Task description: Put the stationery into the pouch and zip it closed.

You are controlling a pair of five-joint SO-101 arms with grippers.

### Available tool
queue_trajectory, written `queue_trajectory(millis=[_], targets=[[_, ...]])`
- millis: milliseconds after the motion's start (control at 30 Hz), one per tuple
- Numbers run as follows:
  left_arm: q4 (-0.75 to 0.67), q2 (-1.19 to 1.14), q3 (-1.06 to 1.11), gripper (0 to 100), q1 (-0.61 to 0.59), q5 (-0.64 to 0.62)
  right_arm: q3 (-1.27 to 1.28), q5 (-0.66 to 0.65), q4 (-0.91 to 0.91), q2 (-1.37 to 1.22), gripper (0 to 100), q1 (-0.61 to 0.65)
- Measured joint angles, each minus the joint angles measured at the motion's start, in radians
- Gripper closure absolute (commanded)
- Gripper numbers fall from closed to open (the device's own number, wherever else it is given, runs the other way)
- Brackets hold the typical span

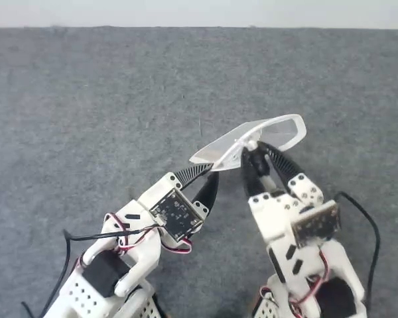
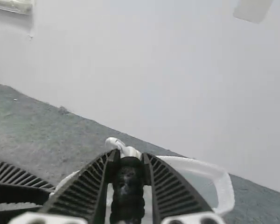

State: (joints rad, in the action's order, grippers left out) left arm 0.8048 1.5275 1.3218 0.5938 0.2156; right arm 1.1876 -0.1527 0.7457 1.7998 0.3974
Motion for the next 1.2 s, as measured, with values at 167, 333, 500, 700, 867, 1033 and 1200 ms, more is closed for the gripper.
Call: queue_trajectory(millis=[167,333,500,700,867,1033,1200], targets=[[0.015,0.0,-0.002,99,0.0,0.0,0.009,0.0,-0.028,0.0,99.2,-0.06],[0.017,0.002,-0.003,99,0.002,0.0,0.009,0.0,-0.028,0.0,99.2,-0.087],[0.028,0.002,-0.003,85,0.0,0.0,0.009,0.0,-0.029,0.0,99.2,-0.08],[0.018,-0.009,0.0,78,-0.003,-0.11,0.009,0.0,-0.023,0.014,99.2,-0.055],[-0.026,-0.008,0.0,78,-0.005,-0.121,0.009,0.0,-0.012,0.014,99.2,-0.052],[-0.078,-0.003,0.015,78,-0.003,-0.121,0.009,-0.002,-0.006,0.014,99.2,-0.029],[-0.175,-0.009,0.091,79,0.049,-0.121,0.009,-0.002,0.038,0.017,99.2,0.034]])
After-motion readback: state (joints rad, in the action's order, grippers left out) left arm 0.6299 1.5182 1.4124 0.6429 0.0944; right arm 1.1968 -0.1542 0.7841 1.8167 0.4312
